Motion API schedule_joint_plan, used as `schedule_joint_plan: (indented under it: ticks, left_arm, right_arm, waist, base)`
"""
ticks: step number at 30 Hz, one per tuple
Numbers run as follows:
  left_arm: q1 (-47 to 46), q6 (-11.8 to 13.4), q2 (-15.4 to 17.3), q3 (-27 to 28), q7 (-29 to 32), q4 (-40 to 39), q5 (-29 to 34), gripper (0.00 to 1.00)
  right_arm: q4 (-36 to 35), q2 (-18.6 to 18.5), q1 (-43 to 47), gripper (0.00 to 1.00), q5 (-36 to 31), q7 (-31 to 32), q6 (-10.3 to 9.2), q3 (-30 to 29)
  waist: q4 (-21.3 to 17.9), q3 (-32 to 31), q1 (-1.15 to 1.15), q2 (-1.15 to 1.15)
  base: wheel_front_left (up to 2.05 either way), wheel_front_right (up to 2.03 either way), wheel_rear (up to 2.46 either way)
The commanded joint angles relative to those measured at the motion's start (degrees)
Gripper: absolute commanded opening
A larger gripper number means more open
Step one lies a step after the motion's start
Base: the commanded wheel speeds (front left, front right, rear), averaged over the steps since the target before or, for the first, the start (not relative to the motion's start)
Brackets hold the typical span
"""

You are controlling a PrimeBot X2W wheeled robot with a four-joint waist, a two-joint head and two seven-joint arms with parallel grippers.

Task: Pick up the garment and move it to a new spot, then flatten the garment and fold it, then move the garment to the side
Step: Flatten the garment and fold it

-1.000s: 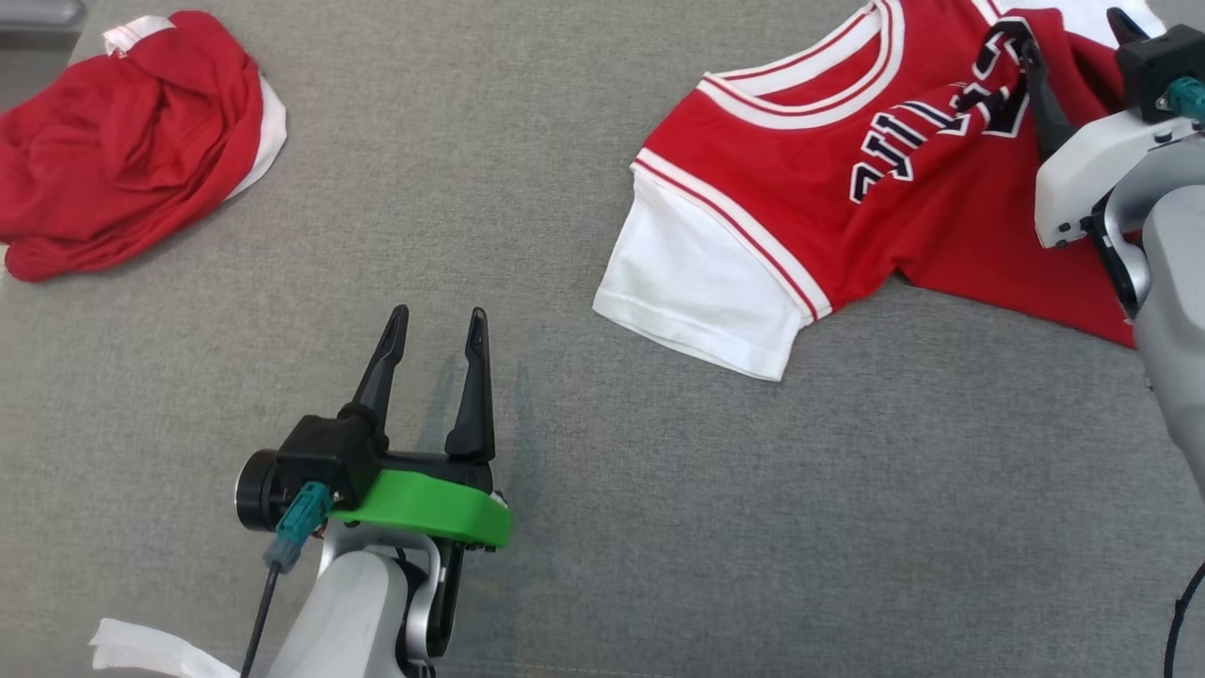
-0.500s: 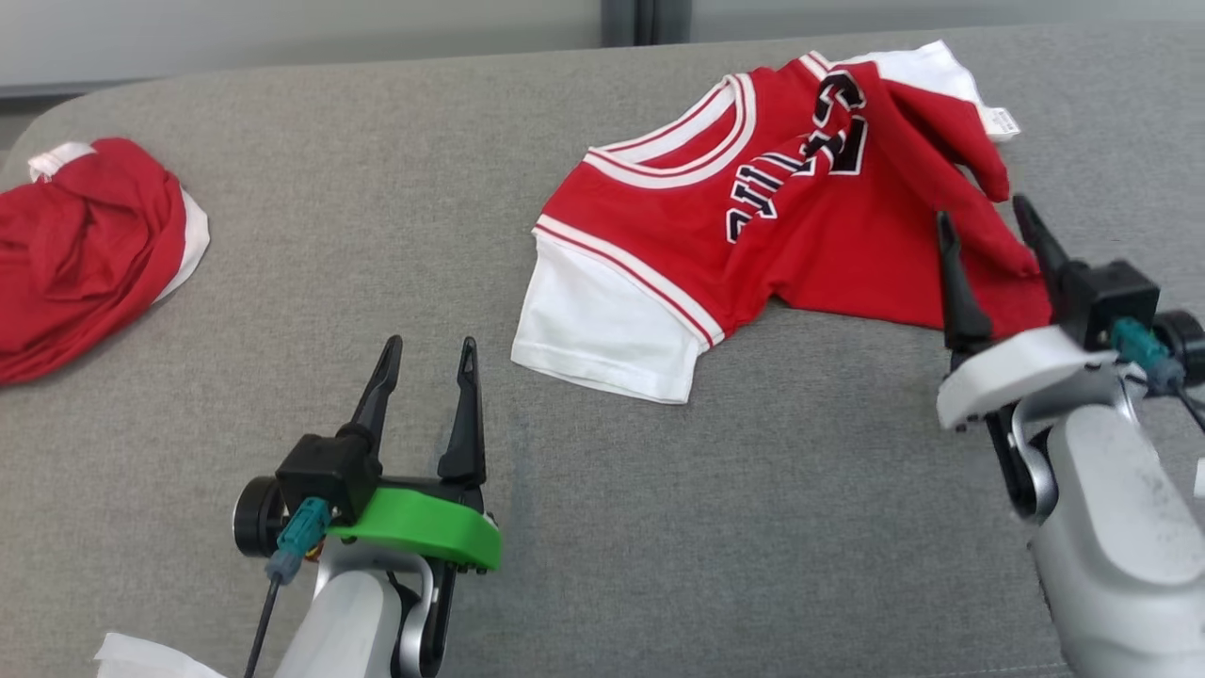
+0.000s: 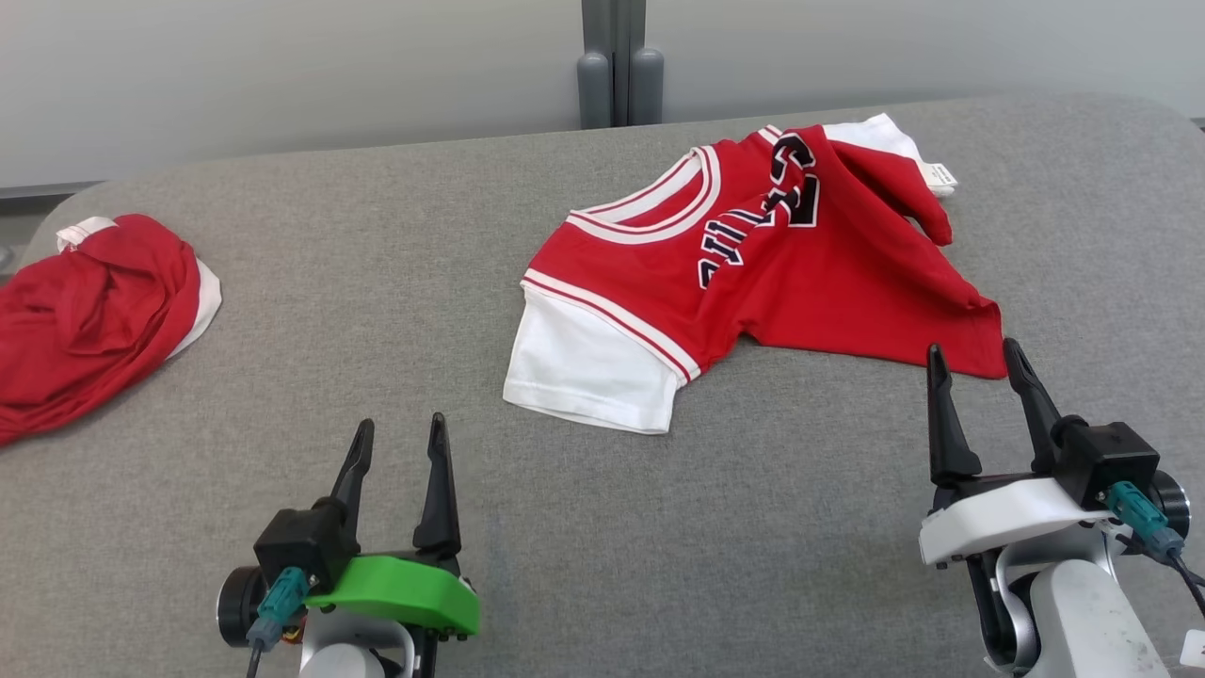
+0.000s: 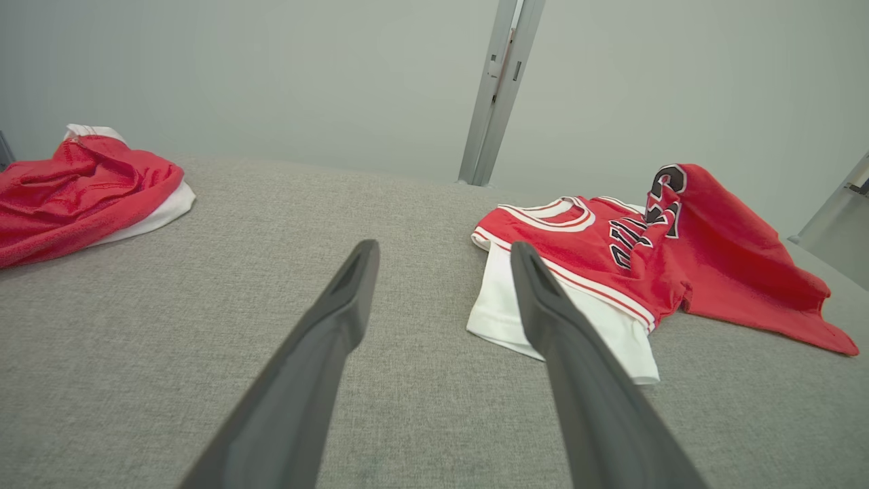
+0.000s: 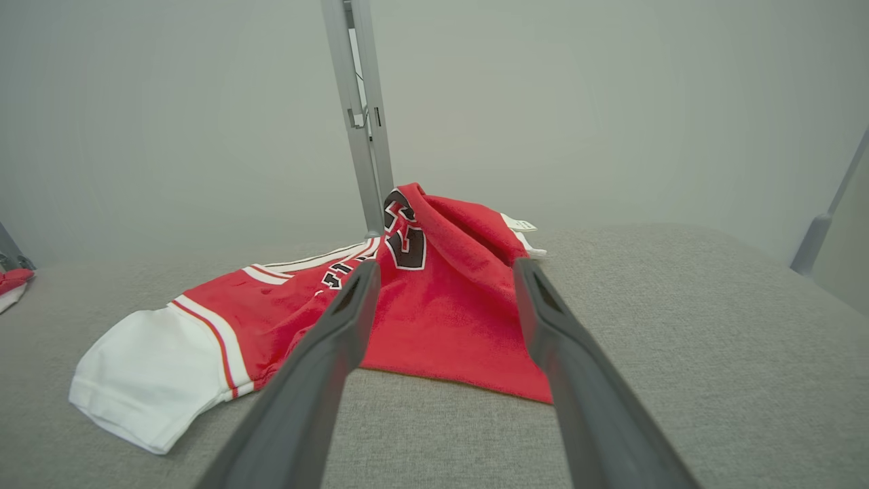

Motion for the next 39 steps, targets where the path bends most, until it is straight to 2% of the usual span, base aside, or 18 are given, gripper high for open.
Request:
schedule_joint_plan:
  ticks: [1,7,18,25,31,34,39]
  left_arm:
    - [1.0,0.4,0.2,0.4,0.0,-0.4,0.3,1.0]
    - [2.5,0.9,0.2,0.4,0.0,-1.0,0.5,1.0]
    - [2.5,1.0,0.2,0.2,0.0,-1.3,0.9,1.0]
    - [0.5,0.0,0.2,-0.2,0.0,0.1,2.1,1.0]
    - [-5.9,-1.9,0.2,-2.8,1.0,8.1,2.4,1.0]
    - [-10.8,-3.5,0.2,-4.3,5.0,13.4,1.2,1.0]
    - [-17.5,-4.4,0.9,-3.8,12.3,22.2,-0.6,1.0]
  right_arm:
    - [-0.7,0.2,1.0,1.0,0.2,-0.2,-0.1,0.3]
    - [-0.6,0.4,2.3,1.0,2.7,-0.2,-0.1,2.4]
    - [0.3,0.4,2.3,1.0,3.3,-0.2,-0.1,3.6]
    - [1.2,0.4,1.9,1.0,3.5,-0.2,-0.1,4.0]
    - [2.3,0.4,0.8,1.0,4.2,-0.2,-0.1,3.9]
    - [3.0,0.4,0.0,1.0,4.7,-0.2,-0.1,3.8]
    - [3.9,0.4,-1.3,1.0,5.5,-0.2,-0.1,4.3]
  waist:
    - [0.5,-0.8,0.0,0.0]
    - [1.2,-1.6,0.0,0.0]
    - [1.8,-1.7,0.0,0.0]
    - [1.2,-1.0,0.0,0.0]
    - [-1.0,0.9,0.0,0.0]
    - [-2.7,2.3,0.0,0.0]
    - [-6.3,5.0,0.0,0.0]
  base:
    - [0.0,0.0,0.0]
    - [0.0,0.0,0.0]
    - [0.0,0.0,0.0]
    - [0.0,0.0,0.0]
    - [0.0,0.0,0.0]
    - [0.0,0.0,0.0]
    - [0.0,0.0,0.0]
